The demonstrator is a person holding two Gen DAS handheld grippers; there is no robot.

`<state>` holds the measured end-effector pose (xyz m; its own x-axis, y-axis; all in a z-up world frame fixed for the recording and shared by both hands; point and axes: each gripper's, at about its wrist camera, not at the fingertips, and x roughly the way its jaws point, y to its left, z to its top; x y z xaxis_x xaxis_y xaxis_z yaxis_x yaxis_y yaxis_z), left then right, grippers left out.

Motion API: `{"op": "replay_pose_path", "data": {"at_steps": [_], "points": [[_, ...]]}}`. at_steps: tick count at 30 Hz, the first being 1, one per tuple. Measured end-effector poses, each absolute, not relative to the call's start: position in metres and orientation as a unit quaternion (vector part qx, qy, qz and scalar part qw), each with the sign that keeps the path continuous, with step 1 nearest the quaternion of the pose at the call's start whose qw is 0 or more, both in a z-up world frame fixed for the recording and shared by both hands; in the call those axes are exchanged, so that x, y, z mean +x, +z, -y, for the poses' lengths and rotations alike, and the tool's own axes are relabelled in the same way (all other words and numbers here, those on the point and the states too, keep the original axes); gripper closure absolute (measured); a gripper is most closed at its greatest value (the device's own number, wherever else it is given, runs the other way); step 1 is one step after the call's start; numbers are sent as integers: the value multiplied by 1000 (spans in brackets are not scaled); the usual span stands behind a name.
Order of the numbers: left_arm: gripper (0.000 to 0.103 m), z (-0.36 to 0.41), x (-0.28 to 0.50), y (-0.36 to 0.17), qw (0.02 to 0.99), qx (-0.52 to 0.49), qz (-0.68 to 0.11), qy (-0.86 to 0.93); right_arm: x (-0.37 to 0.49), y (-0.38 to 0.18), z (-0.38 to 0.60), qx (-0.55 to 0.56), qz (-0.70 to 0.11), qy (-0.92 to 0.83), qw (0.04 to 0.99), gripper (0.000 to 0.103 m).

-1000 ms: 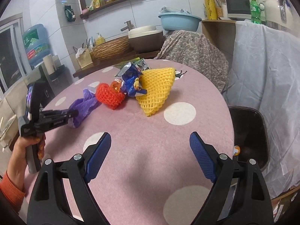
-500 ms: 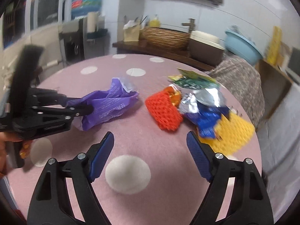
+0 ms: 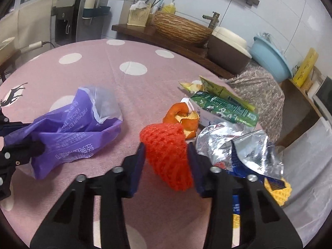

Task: Collect trash
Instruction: 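Grasp the red foam net with the right tool while the left tool holds the bag, then carry bag and net to the bin and release both tools into it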

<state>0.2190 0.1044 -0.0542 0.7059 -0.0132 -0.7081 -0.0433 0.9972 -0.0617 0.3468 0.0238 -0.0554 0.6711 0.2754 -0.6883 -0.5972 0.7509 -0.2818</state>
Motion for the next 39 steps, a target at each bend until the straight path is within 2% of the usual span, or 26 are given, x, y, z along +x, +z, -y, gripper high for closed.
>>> {"op": "replay_pose_path", "data": {"at_steps": [3, 6, 14, 26, 33, 39], "points": [[78, -105, 219, -55, 923, -37, -382, 9, 350, -59, -24, -239, -332, 254, 877, 85], [78, -105, 217, -56, 924, -40, -381, 9, 344, -59, -18, -219, -333, 265, 878, 89], [78, -106, 207, -53, 926, -48, -374, 15, 314, -44, 13, -102, -342, 335, 872, 90], [78, -86, 171, -29, 938, -54, -342, -4, 239, -22, 60, 8, -317, 414, 853, 90], [78, -49, 160, -4, 948, -39, -311, -47, 201, -12, 104, 30, -288, 403, 868, 90], [78, 2, 163, 9, 948, -19, -298, -111, 179, -9, 161, 51, -261, 324, 908, 90]]}}
